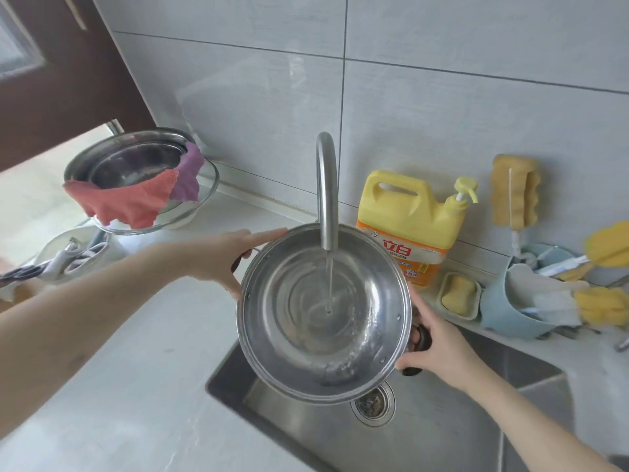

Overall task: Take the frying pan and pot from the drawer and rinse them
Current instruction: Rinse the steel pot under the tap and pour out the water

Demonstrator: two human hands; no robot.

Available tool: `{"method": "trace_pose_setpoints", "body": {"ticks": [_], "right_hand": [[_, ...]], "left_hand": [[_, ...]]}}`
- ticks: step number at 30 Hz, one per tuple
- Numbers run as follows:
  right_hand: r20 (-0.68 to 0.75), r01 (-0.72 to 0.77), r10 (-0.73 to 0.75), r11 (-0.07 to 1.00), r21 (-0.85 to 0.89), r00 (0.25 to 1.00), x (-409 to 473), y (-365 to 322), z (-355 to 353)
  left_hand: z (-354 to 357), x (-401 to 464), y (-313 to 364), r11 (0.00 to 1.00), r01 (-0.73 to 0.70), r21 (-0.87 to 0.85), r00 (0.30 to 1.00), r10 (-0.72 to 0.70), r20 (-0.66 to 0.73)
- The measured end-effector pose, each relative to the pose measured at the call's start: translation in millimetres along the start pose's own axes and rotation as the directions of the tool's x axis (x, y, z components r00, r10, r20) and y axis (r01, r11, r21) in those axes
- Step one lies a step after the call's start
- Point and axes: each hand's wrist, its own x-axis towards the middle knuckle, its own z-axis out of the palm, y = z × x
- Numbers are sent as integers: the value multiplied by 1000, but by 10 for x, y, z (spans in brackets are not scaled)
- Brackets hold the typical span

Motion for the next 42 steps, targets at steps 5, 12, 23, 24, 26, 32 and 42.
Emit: {"method": "trace_pose_setpoints", "body": {"ticks": [5,12,23,24,26,32,42], "right_hand": [[131,34,-10,983,-178,991,13,-424,-610],[364,-87,205,945,-316,909,-22,-623,-1139],[36,60,-55,988,-144,998,-290,-102,-431],[17,63,-62,989,-135,998,-300,-58,-432],[1,83,-84,985,-151,997,-338,7,-481],[-58,89,-119,922,-377,991,-564,171,-647],[-128,237,-520,577,-781,844,-1210,24,-788]], "left_hand": [[440,10,40,971,-39,-236,996,18,-89],[568,122,272,908,-7,-419,970,109,218],[437,3,261,994,-58,-95,994,48,-98],[516,3,270,996,-52,-69,988,41,-151],[702,15,311,998,-45,-41,971,35,-236],[1222,61,490,997,-72,37,891,81,-447],[1509,-160,701,915,-146,376,410,402,-819]]}}
